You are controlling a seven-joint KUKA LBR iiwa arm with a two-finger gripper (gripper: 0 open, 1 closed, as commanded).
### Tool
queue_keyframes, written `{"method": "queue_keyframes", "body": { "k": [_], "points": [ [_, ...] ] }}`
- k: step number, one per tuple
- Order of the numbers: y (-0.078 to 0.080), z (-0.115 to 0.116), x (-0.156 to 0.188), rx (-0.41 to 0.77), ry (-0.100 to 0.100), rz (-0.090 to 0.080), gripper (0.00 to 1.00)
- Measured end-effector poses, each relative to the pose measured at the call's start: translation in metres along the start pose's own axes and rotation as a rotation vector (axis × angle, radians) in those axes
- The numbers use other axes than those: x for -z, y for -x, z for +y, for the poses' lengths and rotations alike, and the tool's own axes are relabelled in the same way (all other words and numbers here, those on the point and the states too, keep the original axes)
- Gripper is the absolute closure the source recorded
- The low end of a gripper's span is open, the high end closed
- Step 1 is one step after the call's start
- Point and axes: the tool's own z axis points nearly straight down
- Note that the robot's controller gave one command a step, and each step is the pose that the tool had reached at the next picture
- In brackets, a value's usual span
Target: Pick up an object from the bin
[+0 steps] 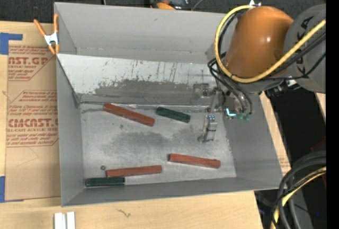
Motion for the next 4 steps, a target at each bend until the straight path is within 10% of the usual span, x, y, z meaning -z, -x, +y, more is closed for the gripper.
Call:
{"method": "queue_keyframes", "body": {
  "k": [1, 2, 3, 4],
  "points": [
    [-0.059, -0.028, -0.134, 0.181, 0.001, 0.002, 0.00],
    [-0.046, 0.005, -0.162, 0.261, -0.001, -0.013, 0.00],
    [-0.048, 0.004, -0.162, 0.260, 0.000, -0.006, 1.00],
    [-0.007, -0.027, -0.020, 0.245, -0.003, -0.017, 1.00]
  ]
}}
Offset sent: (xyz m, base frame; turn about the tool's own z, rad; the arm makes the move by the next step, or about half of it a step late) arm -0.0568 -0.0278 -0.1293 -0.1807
